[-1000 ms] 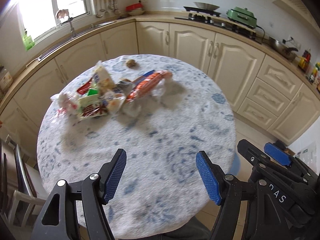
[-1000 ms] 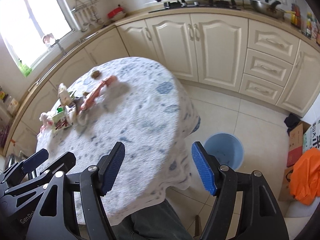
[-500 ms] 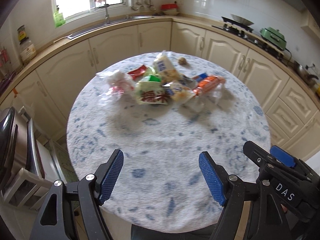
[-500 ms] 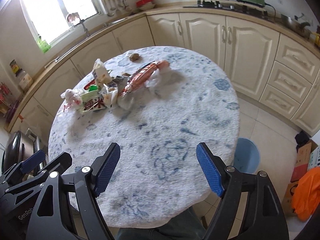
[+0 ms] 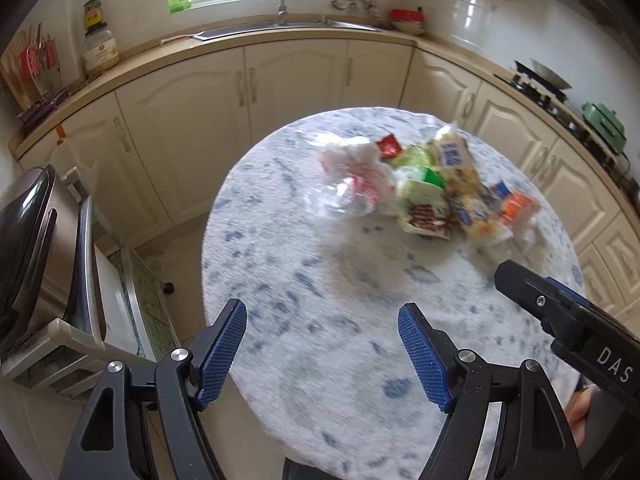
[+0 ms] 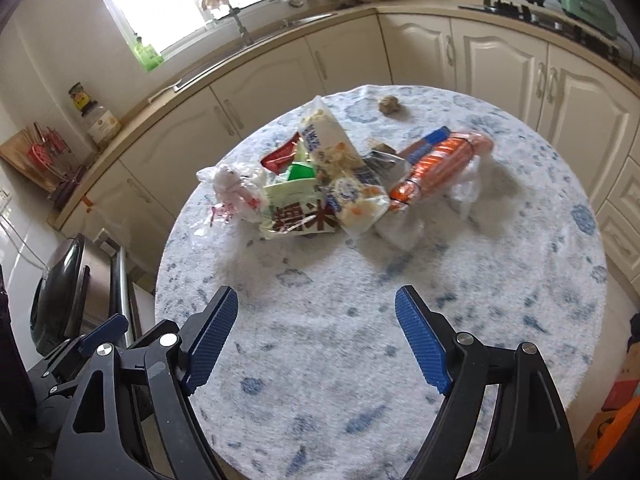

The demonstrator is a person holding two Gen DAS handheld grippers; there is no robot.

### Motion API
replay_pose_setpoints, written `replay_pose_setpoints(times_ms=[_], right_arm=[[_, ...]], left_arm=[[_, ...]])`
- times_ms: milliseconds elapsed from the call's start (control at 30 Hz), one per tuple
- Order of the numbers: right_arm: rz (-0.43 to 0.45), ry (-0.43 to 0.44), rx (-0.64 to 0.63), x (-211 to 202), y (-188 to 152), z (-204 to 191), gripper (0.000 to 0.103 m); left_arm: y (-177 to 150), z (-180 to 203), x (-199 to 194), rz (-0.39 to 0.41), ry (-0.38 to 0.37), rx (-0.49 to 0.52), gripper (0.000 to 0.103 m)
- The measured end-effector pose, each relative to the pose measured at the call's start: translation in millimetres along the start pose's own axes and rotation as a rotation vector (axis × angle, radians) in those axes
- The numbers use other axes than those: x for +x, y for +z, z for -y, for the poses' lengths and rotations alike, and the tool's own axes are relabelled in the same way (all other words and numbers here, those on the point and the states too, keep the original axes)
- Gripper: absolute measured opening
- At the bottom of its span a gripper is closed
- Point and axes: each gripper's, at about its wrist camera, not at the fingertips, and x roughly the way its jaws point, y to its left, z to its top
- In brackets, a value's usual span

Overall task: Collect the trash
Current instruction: 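Close the left gripper on the clear plastic bag while the right gripper grasps the green-topped rice packet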

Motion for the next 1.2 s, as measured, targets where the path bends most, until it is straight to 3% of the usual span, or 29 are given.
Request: replay_pose_setpoints(times_ms=[267, 533, 667, 867, 933, 1100, 1200], right_arm=[[-0.102, 0.046, -0.031, 71, 45, -17, 0.083], [-0.16, -0.027, -0.032, 117, 67, -15, 0.082], [-0.158, -0.096, -0.092, 130, 70, -21, 0.082], [-0.16, -0.102, -0.126, 141, 63, -21, 0.083], [-0.139, -0.106, -0.108, 138, 62, -17, 0.072], [-0.149, -0.025, -0.041, 128, 62, -1, 0.07], [-0.155, -0.011, -0.034, 123, 57, 2, 0.07]], left_arm=[[44, -30, 48, -0.037, 0.002, -0.057, 0.074], [71, -41, 88, -0.071, -0.047, -0.076, 0.074], [80, -43, 99, -0.081, -0.101, -0.091, 0.076], [102, -39, 112, -0.067, -0.144, -0.102, 0.087], [108, -33, 120, -0.069, -0.162, -0.091, 0.093], [122, -17, 155, -0.099, -0.16, -0.083, 0.096], [126, -8, 180, -0.15, -0.187, -0.088, 0.091]])
